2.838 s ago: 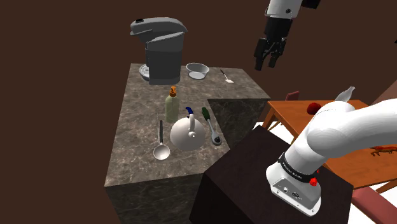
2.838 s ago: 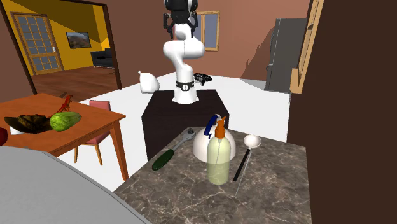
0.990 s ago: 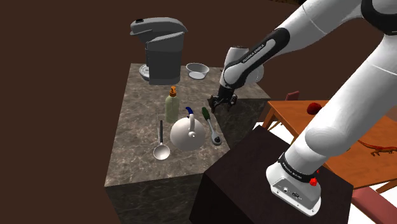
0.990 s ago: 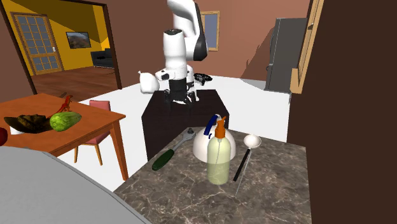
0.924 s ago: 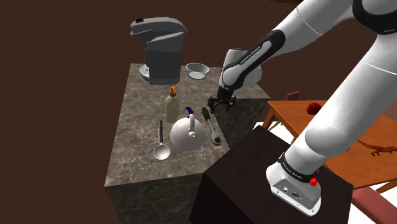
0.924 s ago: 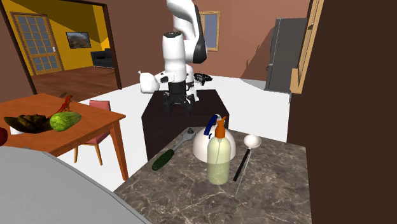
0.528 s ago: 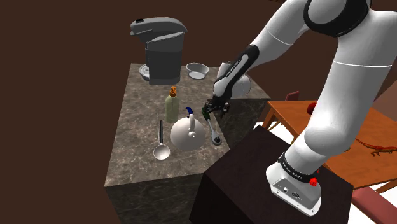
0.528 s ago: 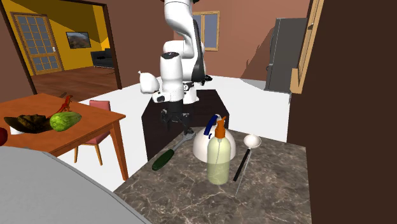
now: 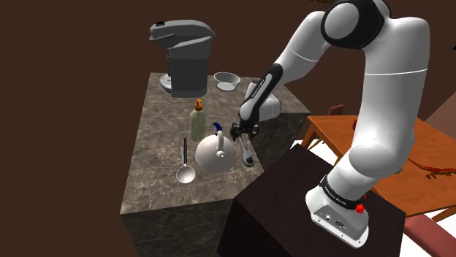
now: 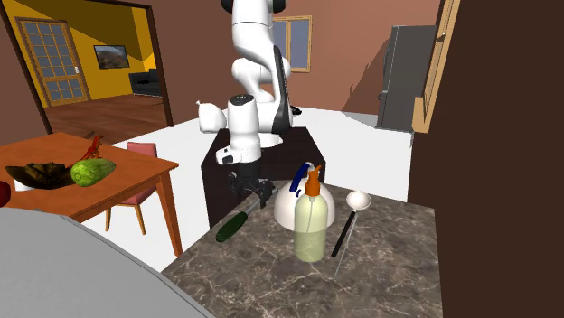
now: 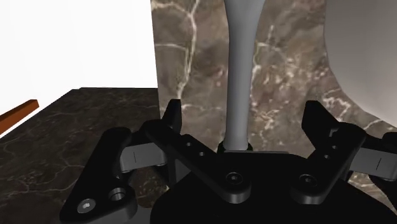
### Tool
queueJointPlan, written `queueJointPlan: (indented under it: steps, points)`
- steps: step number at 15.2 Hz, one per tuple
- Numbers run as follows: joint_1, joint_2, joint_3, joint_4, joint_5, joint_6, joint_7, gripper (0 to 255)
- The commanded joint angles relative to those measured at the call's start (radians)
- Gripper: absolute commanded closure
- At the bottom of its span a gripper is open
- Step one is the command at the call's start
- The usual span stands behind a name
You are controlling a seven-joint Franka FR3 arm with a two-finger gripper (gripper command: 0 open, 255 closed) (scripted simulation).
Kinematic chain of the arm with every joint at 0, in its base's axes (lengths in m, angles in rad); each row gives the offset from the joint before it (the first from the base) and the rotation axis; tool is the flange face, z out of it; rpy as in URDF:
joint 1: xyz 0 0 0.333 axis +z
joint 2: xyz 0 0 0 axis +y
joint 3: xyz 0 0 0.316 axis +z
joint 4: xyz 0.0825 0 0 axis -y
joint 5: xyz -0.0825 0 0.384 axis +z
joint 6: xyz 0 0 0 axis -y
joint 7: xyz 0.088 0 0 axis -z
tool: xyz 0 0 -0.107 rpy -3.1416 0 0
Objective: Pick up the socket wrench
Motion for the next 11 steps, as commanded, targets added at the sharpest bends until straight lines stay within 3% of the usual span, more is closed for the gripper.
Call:
queueJointPlan:
  steps: [1,3,4,11]
  points:
    - [-0.007,0.045,0.008,0.016,0.005,0.030,-0.006,0]
    - [-0.008,0.045,0.008,0.016,0.005,0.030,-0.006,0]
    - [-0.008,0.047,0.008,0.018,0.005,0.029,-0.006,255]
    - [-0.009,0.048,0.009,0.017,0.005,0.031,-0.007,255]
